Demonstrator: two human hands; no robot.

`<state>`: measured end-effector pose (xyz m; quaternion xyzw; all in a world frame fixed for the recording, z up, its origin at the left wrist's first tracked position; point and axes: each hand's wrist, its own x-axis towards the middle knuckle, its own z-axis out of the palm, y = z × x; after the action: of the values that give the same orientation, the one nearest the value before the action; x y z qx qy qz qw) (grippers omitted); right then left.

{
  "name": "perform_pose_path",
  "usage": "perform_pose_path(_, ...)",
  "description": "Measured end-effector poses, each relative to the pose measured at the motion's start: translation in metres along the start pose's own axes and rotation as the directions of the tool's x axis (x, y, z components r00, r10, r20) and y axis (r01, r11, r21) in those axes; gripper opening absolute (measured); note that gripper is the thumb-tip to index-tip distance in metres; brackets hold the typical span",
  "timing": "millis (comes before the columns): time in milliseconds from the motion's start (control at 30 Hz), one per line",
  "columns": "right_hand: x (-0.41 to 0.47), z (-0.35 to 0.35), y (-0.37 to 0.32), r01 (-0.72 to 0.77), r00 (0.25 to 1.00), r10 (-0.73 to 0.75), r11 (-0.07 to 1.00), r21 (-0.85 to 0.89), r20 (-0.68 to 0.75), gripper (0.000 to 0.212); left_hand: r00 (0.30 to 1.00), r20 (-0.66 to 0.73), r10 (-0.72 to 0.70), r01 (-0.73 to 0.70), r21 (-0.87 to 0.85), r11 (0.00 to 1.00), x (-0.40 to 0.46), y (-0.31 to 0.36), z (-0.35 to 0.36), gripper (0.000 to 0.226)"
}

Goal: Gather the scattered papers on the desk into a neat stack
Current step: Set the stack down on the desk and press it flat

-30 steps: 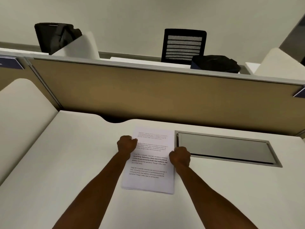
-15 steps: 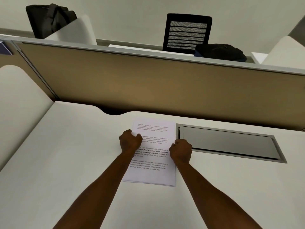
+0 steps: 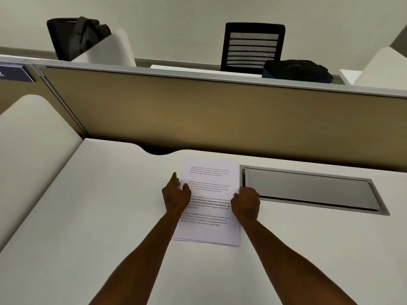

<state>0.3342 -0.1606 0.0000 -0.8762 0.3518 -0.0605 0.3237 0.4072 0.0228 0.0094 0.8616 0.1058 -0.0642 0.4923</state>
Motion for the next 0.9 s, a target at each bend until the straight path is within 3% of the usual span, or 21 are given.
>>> perform_pose_path(300,-0.032,-0.01,0.02,0.134,0.99,-0.134,0.991,-0.015,0.036,0.042,0.998,-0.03,0.063,-0.065,-0.067,0.996,-0.036,-0.023,-0.005,0.055)
perform_pose_path(400,-0.038,-0.011,0.025,0.154,0.983,-0.15,0.988,-0.028,0.106,0.053,0.996,0.004,0.093,-0.093,-0.066,0.993,-0.042,-0.03,-0.006,0.057)
perform_pose_path(700,-0.037,-0.019,0.03,0.165,0.962,-0.144,0.983,-0.075,0.232,0.055,0.997,0.055,0.049,-0.042,-0.124,0.991,-0.044,-0.03,-0.006,0.06)
perform_pose_path(900,-0.038,-0.02,0.031,0.155,0.962,-0.133,0.985,-0.075,0.24,0.054,0.996,0.068,0.054,-0.044,-0.136,0.99,-0.043,-0.032,-0.007,0.058)
